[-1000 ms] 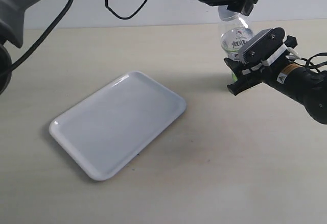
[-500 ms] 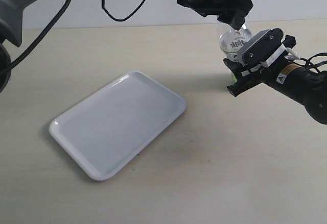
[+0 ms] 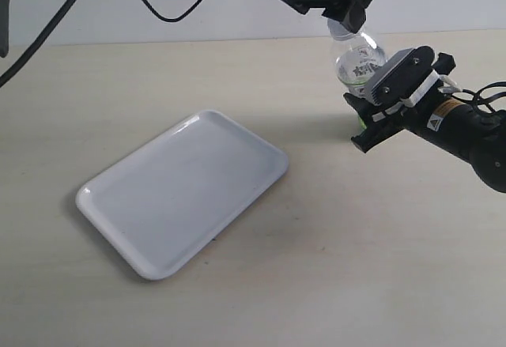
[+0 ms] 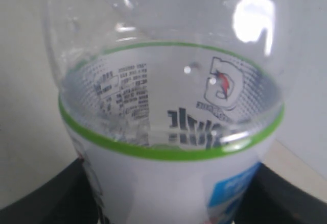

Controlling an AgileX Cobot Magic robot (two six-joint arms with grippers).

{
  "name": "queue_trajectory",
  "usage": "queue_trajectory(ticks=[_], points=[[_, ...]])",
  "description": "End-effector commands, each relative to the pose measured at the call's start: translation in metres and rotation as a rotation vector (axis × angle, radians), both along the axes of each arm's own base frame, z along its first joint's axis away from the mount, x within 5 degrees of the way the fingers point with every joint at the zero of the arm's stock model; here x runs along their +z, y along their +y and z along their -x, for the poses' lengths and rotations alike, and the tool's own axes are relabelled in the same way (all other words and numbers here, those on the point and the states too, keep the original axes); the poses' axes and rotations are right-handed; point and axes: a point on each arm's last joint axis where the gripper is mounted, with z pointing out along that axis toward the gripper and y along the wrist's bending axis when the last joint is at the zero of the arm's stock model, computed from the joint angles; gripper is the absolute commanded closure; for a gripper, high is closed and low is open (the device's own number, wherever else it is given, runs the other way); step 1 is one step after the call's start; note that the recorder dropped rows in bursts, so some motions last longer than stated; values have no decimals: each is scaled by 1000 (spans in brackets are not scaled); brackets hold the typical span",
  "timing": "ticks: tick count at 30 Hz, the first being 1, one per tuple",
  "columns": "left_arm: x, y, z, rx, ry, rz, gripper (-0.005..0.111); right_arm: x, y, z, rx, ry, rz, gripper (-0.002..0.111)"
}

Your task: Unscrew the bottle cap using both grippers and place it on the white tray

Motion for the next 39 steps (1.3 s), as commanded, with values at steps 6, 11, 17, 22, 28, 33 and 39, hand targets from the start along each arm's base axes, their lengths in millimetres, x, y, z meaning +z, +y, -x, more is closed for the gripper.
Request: queue_trajectory(ticks=[6, 11, 17, 22, 28, 33, 39], points=[[7, 2, 3, -2, 34, 34, 37, -6, 2, 4, 62, 52, 62, 108], [8, 0, 4, -7, 47, 50, 50, -6, 2, 4, 56, 52, 60, 108], [0, -1, 2, -7, 59, 40, 43, -6, 2, 4, 56, 52, 60, 108], [-9, -3, -1, -2, 60, 28, 44, -6, 2, 4, 56, 52, 60, 108], [-7, -4, -2, 3, 45, 42, 44, -6, 2, 4, 56, 52, 60, 108], [-7, -4, -3, 5, 40, 46, 44, -6, 2, 4, 56, 52, 60, 108], [-6, -4, -3, 7, 35, 51, 44, -6, 2, 4, 56, 52, 60, 108]])
